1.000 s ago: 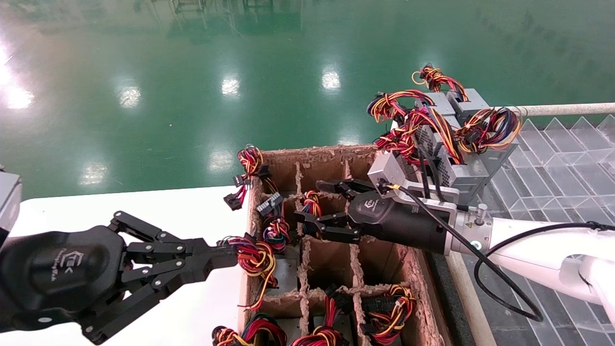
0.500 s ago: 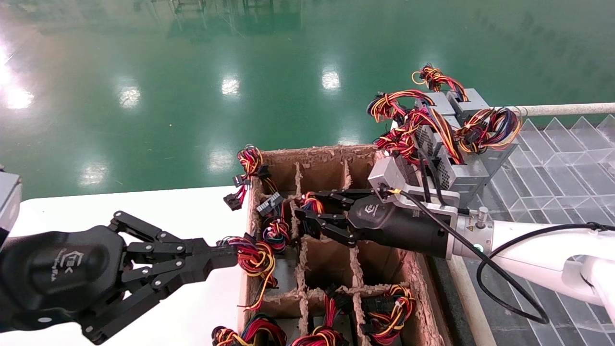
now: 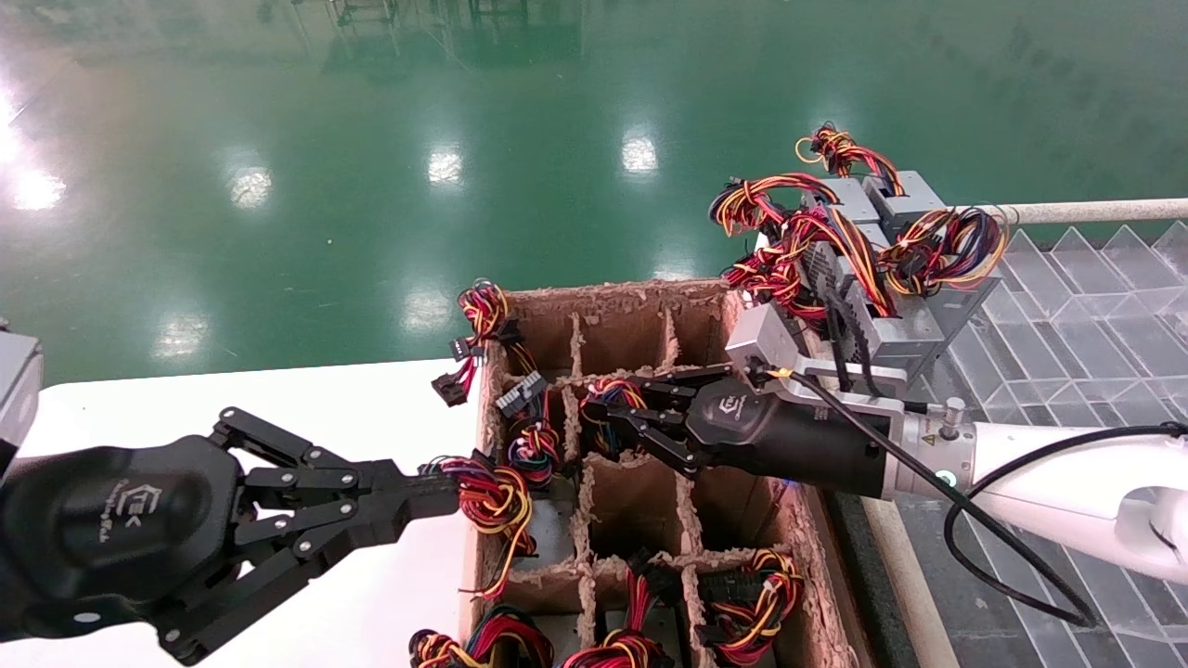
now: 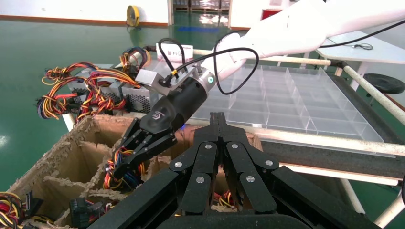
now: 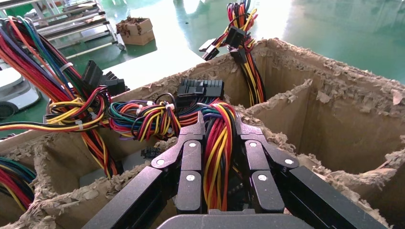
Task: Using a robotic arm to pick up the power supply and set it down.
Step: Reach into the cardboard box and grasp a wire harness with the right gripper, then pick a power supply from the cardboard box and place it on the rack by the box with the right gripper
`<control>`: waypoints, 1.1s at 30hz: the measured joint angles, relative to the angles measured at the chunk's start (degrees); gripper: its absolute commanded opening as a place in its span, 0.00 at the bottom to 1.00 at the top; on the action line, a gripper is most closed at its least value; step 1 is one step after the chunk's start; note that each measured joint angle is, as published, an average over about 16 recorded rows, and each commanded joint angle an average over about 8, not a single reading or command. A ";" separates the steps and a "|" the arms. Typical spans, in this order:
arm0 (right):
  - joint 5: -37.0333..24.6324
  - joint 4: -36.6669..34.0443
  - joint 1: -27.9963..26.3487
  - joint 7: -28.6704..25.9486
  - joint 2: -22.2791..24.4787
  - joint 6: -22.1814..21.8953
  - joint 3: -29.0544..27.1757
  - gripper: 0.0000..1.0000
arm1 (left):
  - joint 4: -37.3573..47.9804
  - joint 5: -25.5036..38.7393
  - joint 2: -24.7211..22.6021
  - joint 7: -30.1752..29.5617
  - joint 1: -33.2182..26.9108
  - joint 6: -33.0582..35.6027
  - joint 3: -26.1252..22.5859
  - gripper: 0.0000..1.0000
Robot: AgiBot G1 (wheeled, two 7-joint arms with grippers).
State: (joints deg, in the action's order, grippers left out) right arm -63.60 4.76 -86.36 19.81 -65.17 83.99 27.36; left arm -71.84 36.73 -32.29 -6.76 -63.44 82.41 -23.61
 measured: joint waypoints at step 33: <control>2.68 10.12 -10.89 -2.57 5.13 5.13 -1.62 0.00 | 0.00 0.00 0.00 0.00 0.00 0.00 0.00 0.00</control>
State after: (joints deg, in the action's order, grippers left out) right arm -60.92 14.88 -97.25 17.24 -60.03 89.12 25.74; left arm -71.84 36.73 -32.28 -6.76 -63.44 82.41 -23.61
